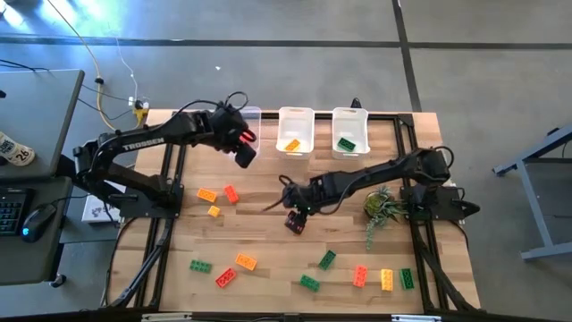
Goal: Sort & place blocks by color
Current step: Put the orange game piece into the transparent bin
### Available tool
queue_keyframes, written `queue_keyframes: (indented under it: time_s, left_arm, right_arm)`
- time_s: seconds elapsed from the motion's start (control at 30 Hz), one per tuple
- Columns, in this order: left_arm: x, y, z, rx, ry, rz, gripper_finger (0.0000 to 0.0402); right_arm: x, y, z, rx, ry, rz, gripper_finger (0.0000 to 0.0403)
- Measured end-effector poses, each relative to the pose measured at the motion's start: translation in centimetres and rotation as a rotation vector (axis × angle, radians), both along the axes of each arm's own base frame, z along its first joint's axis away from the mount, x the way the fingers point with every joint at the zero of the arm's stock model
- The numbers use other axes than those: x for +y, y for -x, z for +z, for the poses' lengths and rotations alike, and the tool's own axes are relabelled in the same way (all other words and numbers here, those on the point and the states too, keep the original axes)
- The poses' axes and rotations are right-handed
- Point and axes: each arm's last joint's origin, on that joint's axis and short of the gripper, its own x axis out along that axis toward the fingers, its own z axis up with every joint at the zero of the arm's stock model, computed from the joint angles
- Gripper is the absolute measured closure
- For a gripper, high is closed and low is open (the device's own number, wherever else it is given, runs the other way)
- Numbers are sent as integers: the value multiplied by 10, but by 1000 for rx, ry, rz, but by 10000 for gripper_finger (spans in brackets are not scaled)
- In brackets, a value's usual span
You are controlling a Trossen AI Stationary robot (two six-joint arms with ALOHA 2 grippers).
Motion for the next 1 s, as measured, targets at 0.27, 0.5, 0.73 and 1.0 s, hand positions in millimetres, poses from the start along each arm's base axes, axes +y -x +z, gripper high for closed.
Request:
queue_keyframes:
  time_s: [0.27, 0.5, 0.73, 1.0]
  left_arm:
    - [-17, -1, -4, 64, 57, -10, 194]
    - [-27, -5, -4, 78, 44, -45, 194]
    - [-29, -6, -5, 89, 27, -48, 194]
    - [-28, -5, -5, 113, -19, -52, 194]
  right_arm:
    - [22, -5, -31, 73, 10, 39, 165]
    - [30, -7, -49, 110, 57, 46, 165]
    - [30, -9, -66, 148, 108, 27, 165]
    - [30, -10, -75, 173, 96, -13, 227]
